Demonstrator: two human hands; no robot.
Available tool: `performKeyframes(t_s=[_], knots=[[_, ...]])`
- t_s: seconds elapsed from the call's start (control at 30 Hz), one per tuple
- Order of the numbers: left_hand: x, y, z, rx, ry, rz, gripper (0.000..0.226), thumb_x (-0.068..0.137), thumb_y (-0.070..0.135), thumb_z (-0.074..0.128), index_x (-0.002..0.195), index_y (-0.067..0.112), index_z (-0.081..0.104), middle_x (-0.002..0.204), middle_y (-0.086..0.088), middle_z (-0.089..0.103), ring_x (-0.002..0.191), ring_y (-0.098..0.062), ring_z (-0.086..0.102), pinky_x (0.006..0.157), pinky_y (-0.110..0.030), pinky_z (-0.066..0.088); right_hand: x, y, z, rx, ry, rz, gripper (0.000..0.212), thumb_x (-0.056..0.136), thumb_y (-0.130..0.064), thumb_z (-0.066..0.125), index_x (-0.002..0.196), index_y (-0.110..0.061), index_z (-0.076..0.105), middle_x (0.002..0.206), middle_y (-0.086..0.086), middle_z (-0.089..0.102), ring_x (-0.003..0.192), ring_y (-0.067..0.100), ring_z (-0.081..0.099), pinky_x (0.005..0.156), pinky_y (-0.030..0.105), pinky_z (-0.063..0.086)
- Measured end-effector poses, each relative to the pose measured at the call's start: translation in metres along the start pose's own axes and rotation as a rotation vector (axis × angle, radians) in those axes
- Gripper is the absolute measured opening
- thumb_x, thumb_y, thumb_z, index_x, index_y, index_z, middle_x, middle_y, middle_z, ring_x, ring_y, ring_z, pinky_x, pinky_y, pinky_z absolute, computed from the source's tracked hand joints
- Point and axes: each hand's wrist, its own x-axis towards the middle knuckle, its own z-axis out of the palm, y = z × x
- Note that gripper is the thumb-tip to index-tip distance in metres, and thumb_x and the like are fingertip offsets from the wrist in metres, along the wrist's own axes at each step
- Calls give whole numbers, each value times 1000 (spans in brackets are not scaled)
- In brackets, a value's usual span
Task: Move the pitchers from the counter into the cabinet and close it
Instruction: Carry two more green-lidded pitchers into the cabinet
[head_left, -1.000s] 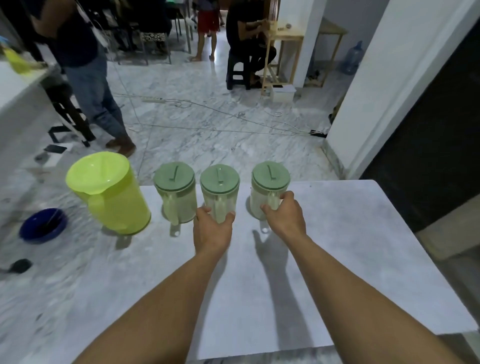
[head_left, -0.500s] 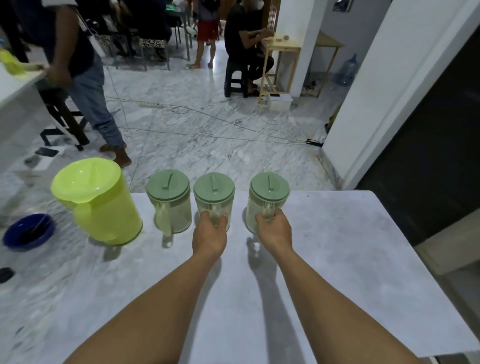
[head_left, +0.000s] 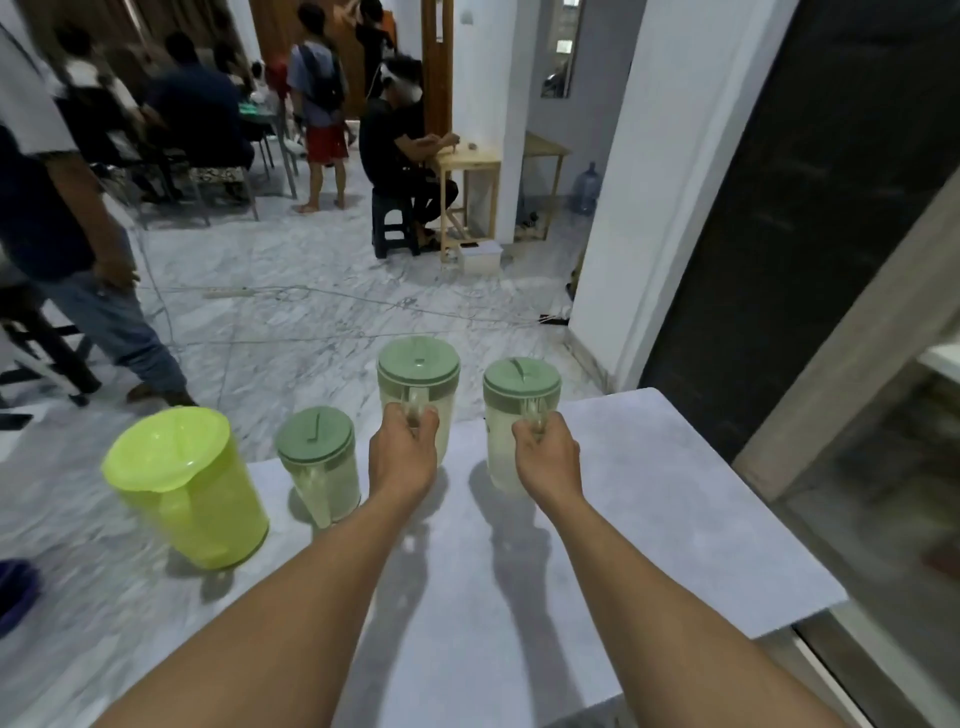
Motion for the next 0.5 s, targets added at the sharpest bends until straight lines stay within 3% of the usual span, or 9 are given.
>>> performKeyframes(t_s=[0.1, 0.23, 0.3, 0.37, 0.43, 0.5], knots=[[-15, 36, -21, -25, 3, 69, 32, 99, 39, 47, 97, 8, 55, 91, -5, 63, 70, -14, 51, 56, -30, 32, -25, -23, -32, 31, 70, -26, 23, 92, -38, 49, 95, -16, 51, 93, 2, 61, 100, 34, 59, 90, 51, 50], [-42, 89, -42, -101, -38, 184, 24, 98, 32, 49, 94, 9, 55, 85, -6, 67, 67, -11, 52, 52, -25, 31, -66, -54, -87, 56, 215, -58, 23, 93, -35, 51, 100, -13, 54, 90, 2, 61, 89, 29, 61, 79, 42, 51], [-61, 114, -48, -146, -83, 231, 22, 97, 29, 50, 93, 8, 56, 81, -6, 67, 66, -7, 53, 51, -25, 31, -89, -67, -118, 90, 297, -79, 16, 94, -28, 51, 94, -12, 54, 80, -1, 56, 79, 24, 57, 63, 32, 42], [-80, 138, -50, -182, -118, 286, 23, 94, 31, 51, 92, 8, 56, 81, -6, 65, 68, -15, 58, 51, -27, 33, -112, -79, -148, 103, 376, -100, 11, 93, -23, 51, 90, -14, 55, 75, -3, 55, 72, 20, 54, 54, 27, 34], [-105, 162, -49, -219, -152, 343, 24, 92, 33, 52, 91, 10, 57, 82, -7, 64, 72, -22, 59, 52, -28, 34, -140, -87, -181, 121, 466, -116, 11, 91, -23, 52, 90, -14, 58, 76, -4, 57, 73, 20, 55, 54, 25, 34], [-132, 185, -48, -238, -184, 391, 24, 93, 31, 52, 92, 7, 58, 81, -6, 61, 67, -16, 53, 51, -25, 31, -165, -92, -210, 131, 543, -107, 13, 91, -25, 52, 92, -15, 61, 77, -4, 59, 76, 21, 57, 58, 27, 38]])
